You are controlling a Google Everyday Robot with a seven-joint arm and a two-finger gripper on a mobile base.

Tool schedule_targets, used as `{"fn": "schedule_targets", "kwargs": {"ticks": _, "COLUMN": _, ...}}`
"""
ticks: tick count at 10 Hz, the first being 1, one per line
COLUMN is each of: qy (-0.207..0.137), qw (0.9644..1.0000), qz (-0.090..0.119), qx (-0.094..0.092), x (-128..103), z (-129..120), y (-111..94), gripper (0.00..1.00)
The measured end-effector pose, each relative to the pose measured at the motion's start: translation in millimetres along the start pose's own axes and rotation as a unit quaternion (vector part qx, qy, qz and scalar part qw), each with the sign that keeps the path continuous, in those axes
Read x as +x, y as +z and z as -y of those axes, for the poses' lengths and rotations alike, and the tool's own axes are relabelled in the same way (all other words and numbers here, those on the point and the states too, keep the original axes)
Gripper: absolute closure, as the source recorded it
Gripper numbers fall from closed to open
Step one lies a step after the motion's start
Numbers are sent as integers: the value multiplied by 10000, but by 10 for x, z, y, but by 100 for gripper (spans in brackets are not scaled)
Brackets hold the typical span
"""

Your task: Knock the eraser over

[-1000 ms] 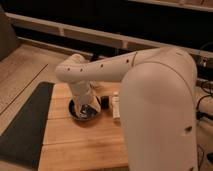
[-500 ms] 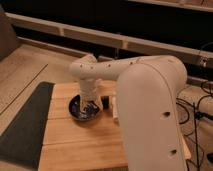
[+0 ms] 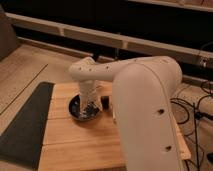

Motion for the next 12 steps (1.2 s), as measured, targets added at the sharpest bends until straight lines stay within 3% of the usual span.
{"fn": "schedule_targets", "kwargs": {"ticks": 3, "qy": -79, "qw": 9996, "qz": -221, "qx": 165, "x": -165, "z": 161, "y": 207, "gripper": 35}}
{"fn": "schedule_targets", "kwargs": {"ticks": 5, "qy": -221, "qw": 9993, "qz": -181, "qx": 256, "x": -363, "z": 299, "y": 292, "gripper": 35}}
{"fn": "schedule_targets", "kwargs": {"ticks": 7, "qy": -432, "qw": 9986, "qz": 79, "qx": 280, "x": -598, "z": 422, "y": 309, "gripper": 35}}
{"fn": "schedule_targets", "kwargs": {"ticks": 10, "qy": -870, "qw": 9937, "qz": 598, "qx": 380, "x": -1059, "z": 644, "y": 223, "gripper": 35}}
{"fn": "schedule_targets", "kwargs": {"ticks": 12, "qy": -947, "qw": 9917, "qz": 749, "qx": 437, "x": -1203, "z": 689, "y": 153, "gripper": 35}}
